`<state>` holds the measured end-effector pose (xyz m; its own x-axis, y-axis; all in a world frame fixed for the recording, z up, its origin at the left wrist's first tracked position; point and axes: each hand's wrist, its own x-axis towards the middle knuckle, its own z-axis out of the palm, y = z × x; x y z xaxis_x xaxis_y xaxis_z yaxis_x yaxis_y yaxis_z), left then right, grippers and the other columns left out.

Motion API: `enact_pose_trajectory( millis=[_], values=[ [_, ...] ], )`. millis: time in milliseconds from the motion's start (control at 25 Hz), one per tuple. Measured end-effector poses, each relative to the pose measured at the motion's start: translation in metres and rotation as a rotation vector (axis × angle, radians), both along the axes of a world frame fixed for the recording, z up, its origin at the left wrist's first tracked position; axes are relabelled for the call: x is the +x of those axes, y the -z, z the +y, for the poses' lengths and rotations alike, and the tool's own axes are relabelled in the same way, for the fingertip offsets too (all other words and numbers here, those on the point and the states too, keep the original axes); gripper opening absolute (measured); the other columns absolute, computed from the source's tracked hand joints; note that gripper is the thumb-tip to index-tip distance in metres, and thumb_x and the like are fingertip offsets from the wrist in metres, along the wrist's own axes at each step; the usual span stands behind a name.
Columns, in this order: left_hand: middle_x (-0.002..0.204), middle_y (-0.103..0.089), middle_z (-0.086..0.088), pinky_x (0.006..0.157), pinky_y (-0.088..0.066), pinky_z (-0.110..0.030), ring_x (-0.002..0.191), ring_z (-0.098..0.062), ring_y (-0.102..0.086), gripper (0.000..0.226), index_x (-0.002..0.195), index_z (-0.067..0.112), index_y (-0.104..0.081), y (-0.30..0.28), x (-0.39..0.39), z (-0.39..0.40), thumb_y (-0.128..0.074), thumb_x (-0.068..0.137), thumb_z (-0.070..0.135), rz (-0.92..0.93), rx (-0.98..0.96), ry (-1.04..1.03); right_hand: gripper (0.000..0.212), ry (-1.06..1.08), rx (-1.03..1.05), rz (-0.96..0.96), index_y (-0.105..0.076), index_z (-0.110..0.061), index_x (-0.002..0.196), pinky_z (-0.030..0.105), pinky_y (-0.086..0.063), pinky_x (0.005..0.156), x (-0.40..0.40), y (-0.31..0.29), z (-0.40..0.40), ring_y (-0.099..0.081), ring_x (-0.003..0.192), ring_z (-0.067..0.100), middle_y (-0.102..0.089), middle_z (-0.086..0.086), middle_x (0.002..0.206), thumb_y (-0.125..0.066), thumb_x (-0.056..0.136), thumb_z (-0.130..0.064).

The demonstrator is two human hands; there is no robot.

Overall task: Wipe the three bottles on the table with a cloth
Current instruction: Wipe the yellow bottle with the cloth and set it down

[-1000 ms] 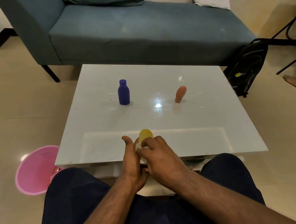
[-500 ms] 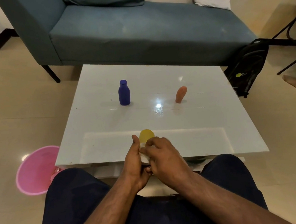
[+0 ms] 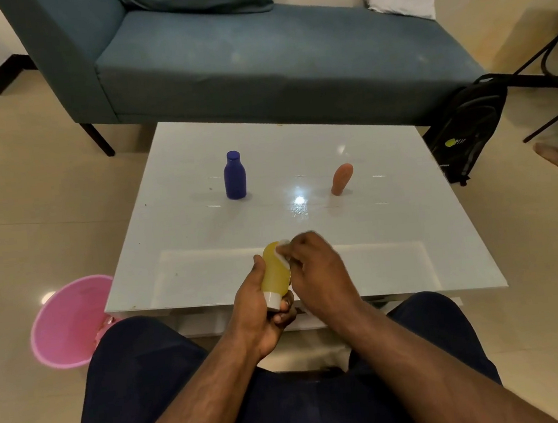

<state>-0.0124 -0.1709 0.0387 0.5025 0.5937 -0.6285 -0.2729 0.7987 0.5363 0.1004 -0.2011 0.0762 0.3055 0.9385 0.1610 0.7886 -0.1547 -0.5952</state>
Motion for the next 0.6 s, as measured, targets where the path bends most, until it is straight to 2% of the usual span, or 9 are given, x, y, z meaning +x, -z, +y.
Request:
enact_pose_trajectory(
  millis=[160,320,480,520,600],
  values=[
    [0.069,-0.054,-0.009,0.036,-0.03,-0.021,0.048,-0.013,-0.042,0.058,0.111,0.005,-0.061,0.001,-0.001,0.0,-0.046,0.099,0.059,-0.006,0.018,-0.006,0.022,0.03,-0.004,-0.022,-0.069,-0.01,0.108,0.033,-0.05,0.084,0.004,0.001,0.009,-0.057,0.095,0.019,-0.057,0.004,0.101,-0.055,0.091,-0.007],
    [0.077,-0.063,-0.01,0.045,-0.031,-0.026,0.061,-0.021,-0.05,0.063,0.095,0.012,-0.078,0.004,-0.001,0.0,-0.044,0.096,0.065,-0.035,-0.007,-0.015,0.033,-0.118,-0.046,-0.066,-0.063,-0.012,0.12,0.033,-0.051,0.085,-0.023,0.002,-0.025,-0.051,0.103,0.019,-0.055,0.002,0.112,-0.059,0.087,-0.009],
    [0.075,-0.058,-0.011,0.04,-0.032,-0.023,0.053,-0.016,-0.047,0.066,0.114,0.007,-0.064,0.005,0.001,0.0,-0.044,0.095,0.067,0.003,0.015,0.012,0.024,-0.033,-0.016,-0.025,-0.067,-0.012,0.112,0.036,-0.051,0.083,-0.001,0.002,-0.011,-0.056,0.095,0.017,-0.056,0.001,0.102,-0.054,0.091,-0.011],
    [0.077,-0.06,-0.013,0.044,-0.034,-0.024,0.056,-0.018,-0.051,0.069,0.116,0.007,-0.063,0.004,0.001,-0.001,-0.043,0.095,0.068,0.005,0.017,0.011,0.024,-0.015,-0.012,-0.037,-0.067,-0.012,0.112,0.036,-0.051,0.083,0.004,0.001,-0.011,-0.056,0.094,0.017,-0.056,0.001,0.102,-0.053,0.092,-0.012],
    [0.092,-0.069,-0.016,0.061,-0.048,-0.033,0.077,-0.028,-0.066,0.074,0.116,0.007,-0.067,0.002,-0.001,0.0,-0.041,0.092,0.072,-0.045,-0.012,0.004,0.025,-0.054,-0.046,0.013,-0.067,-0.014,0.11,0.034,-0.049,0.082,-0.012,0.004,-0.007,-0.054,0.093,0.018,-0.057,0.002,0.101,-0.054,0.089,-0.011]
  ],
)
